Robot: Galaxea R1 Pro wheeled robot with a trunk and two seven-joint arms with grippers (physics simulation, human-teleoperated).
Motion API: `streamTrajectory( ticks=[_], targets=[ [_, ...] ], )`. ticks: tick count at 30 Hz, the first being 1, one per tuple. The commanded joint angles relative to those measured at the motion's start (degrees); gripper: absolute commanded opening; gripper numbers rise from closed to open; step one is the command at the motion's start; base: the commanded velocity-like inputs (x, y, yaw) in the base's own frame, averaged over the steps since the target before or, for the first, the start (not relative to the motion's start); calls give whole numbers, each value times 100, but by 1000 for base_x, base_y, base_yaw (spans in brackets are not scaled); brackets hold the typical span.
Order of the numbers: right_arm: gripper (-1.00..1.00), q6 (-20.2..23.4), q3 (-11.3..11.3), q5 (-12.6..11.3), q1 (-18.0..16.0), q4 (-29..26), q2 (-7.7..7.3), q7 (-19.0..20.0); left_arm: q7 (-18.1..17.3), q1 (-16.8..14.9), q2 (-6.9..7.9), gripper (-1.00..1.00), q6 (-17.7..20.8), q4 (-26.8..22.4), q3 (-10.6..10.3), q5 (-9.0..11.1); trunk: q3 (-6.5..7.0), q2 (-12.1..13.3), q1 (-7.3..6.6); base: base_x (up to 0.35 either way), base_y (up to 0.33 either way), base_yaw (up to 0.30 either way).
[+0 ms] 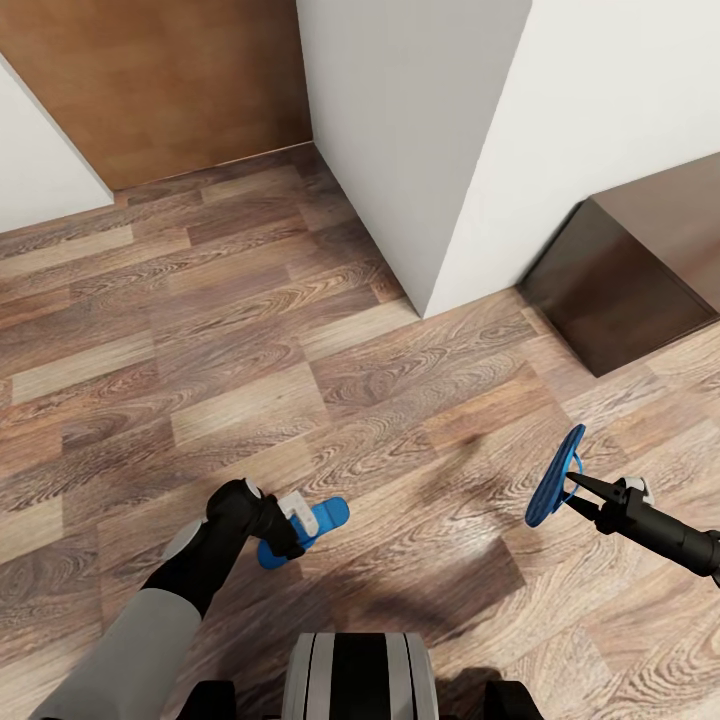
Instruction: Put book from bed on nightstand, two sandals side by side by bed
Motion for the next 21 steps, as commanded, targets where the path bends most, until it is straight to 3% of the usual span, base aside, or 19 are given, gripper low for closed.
streamTrajectory(
  ticks=[1,13,21],
  targets=[
    [-100,42,4,-27,-2,0,-2,-2,-39,-2,-1,100,34,-8,-2,-42,-3,-1,-1,0,0,0],
    [-100,42,4,-27,-2,-2,-2,0,-41,-2,-3,100,35,-8,-2,-54,-3,-1,-1,0,0,0],
    [-100,42,4,-27,-2,-1,-2,-2,-43,-2,-2,100,35,-8,-2,-54,-181,-12,20,0,0,0]
  ],
)
